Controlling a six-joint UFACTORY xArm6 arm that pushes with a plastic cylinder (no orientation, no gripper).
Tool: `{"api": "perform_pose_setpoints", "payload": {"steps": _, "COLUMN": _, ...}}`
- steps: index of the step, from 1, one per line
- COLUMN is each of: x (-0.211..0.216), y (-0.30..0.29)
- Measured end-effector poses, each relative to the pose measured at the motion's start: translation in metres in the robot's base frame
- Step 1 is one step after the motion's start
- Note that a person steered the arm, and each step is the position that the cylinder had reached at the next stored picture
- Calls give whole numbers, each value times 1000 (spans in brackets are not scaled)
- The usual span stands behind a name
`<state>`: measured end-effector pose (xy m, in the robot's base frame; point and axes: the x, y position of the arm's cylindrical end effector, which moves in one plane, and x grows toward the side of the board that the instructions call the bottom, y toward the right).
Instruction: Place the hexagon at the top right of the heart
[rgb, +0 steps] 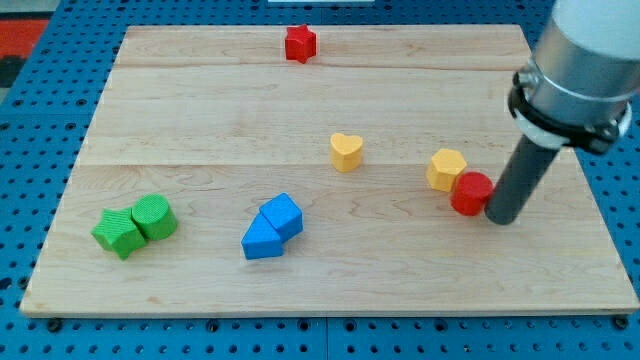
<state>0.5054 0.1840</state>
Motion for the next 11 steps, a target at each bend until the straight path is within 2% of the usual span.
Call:
{"api": "perform_pose_setpoints", "payload": {"steps": 1, "x": -38, "y": -7}}
{"api": "perform_pose_setpoints", "payload": {"steps": 2, "x": -58, "y": -10}}
{"api": "perform_pose_setpoints", "payload": {"steps": 3, "x": -31, "y": -3}}
{"api": "perform_pose_setpoints", "payload": {"steps": 4, "x": -12, "y": -37}}
{"api": "perform_pose_setpoints", "payload": {"steps": 5, "x": -47, "y": -65}}
{"api": "perform_pose_setpoints", "payload": {"steps": 6, "x": -77, "y": -65}}
{"api": "perform_pose_setpoints", "payload": {"steps": 11, "x": -137, "y": -64}}
